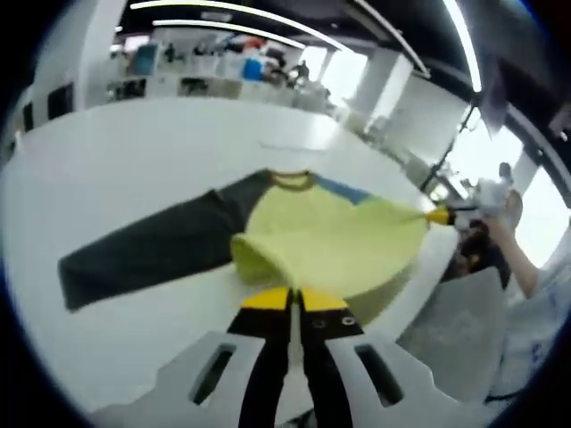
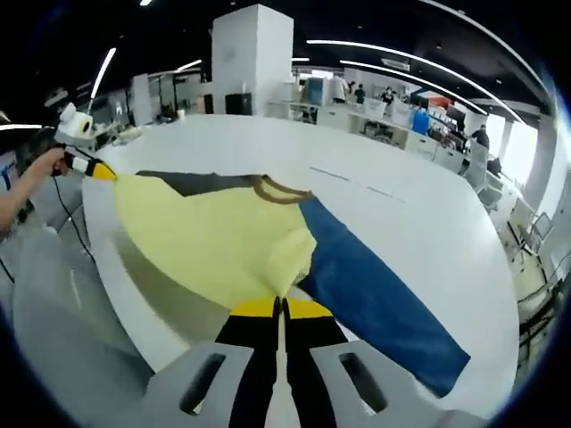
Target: Fold the garment on the visible template until the final outline fits inside the template.
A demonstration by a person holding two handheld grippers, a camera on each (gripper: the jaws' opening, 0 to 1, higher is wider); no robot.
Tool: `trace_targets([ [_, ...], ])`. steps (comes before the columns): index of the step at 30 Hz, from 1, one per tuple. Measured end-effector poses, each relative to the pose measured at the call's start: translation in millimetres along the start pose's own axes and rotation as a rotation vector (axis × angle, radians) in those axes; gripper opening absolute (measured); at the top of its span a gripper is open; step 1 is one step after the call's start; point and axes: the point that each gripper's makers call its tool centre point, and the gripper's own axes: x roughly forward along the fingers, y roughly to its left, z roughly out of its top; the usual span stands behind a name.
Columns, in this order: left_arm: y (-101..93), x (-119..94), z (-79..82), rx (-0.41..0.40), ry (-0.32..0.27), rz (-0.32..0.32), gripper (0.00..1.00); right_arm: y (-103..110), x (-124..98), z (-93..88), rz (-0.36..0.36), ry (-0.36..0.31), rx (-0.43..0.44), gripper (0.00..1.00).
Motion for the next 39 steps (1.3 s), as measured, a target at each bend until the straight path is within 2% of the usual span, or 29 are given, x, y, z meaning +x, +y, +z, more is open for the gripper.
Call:
trace_targets([
  [4,-11.4,-10,-7.3,0.016,0.001,-0.004,0.0,9,-16,-4.3,-0.011,0.002,-0.022,0.02],
  [8,-20.6,-19,-8.1,0.023,-0.013,-0.02,0.0,18,-29,-8.8,0.0,0.004,-0.025,0.02],
  [22,-37.3,-42,-27.9,0.044,0.005,-0.021,0.0,48,-61,-25.4,0.026,0.037,-0.034,0.02],
  [29,-39.2,-49,-44.6,0.066,0.05,-0.033,0.0,57,-68,-37.5,0.041,0.071,-0.04,0.02],
  [39,-21.1,-42,-77.2,0.024,0.132,-0.005,0.0,63,-61,-68.0,0.067,0.16,-0.029,0.02],
])
